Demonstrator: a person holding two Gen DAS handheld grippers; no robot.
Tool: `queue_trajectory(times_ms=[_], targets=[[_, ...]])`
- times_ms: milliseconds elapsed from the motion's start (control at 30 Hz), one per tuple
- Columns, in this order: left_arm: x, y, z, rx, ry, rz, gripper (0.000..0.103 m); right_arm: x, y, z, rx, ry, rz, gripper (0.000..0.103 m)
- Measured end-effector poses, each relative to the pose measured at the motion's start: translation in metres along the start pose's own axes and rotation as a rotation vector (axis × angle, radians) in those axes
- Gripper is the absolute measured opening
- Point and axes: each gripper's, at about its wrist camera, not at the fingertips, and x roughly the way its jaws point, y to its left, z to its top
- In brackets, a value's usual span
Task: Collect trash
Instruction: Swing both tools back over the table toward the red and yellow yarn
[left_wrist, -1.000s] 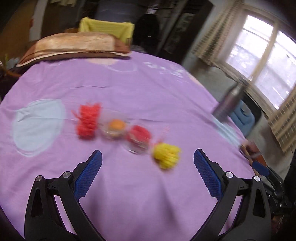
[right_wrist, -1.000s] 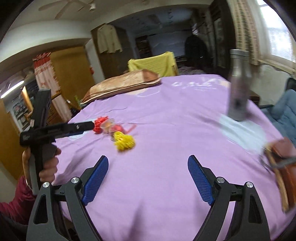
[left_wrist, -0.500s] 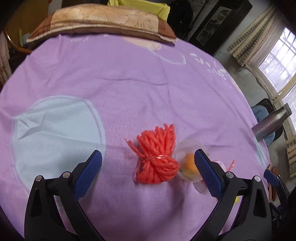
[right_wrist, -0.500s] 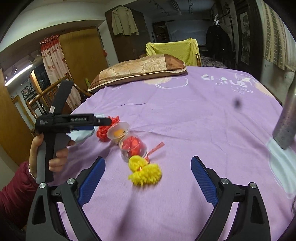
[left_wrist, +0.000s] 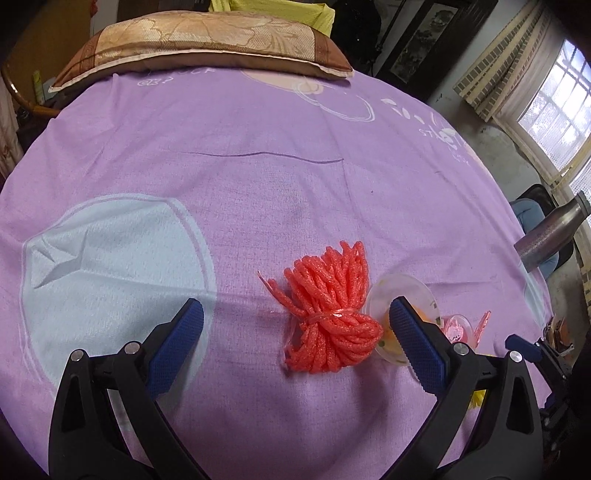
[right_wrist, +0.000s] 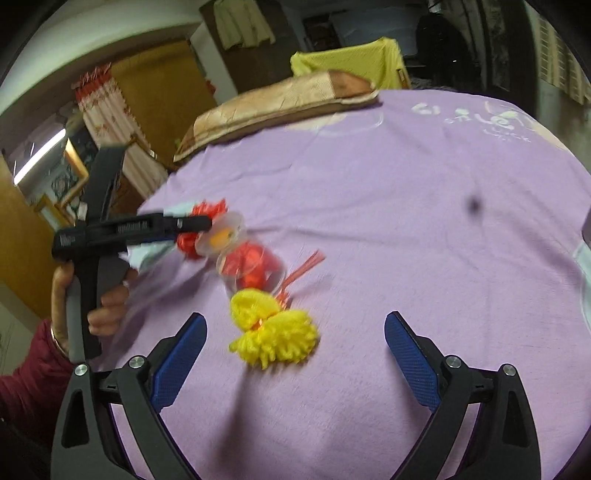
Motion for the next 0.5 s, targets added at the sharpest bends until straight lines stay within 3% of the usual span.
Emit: queue_trajectory(times_ms=[200, 300, 400, 433, 500], targets=[[-0.005, 0.005, 0.000, -0.016, -0.008, 0.035, 0.097, 0.010, 0.010, -0.003, -0.042, 0.051, 0.027, 0.094], [-0.006, 0.015, 0.002, -0.044, -0.008, 0.058, 0.097, 0.016, 0.008, -0.002, -0.015, 0.070, 0.041, 0.084], [-0.007, 0.023, 0.004, -0.071, -0.004, 0.055, 0.097, 0.021, 0.005, 0.000, 0.005, 0.084, 0.042, 0.065], [-0.008, 0.024, 0.004, -0.077, -0.006, 0.069, 0.097, 0.020, 0.002, 0.001, 0.017, 0.072, 0.050, 0.041], [-0.011, 0.029, 0.005, -0.084, -0.015, 0.107, 0.097, 0.013, -0.006, 0.003, 0.052, 0.026, 0.022, 0.040]])
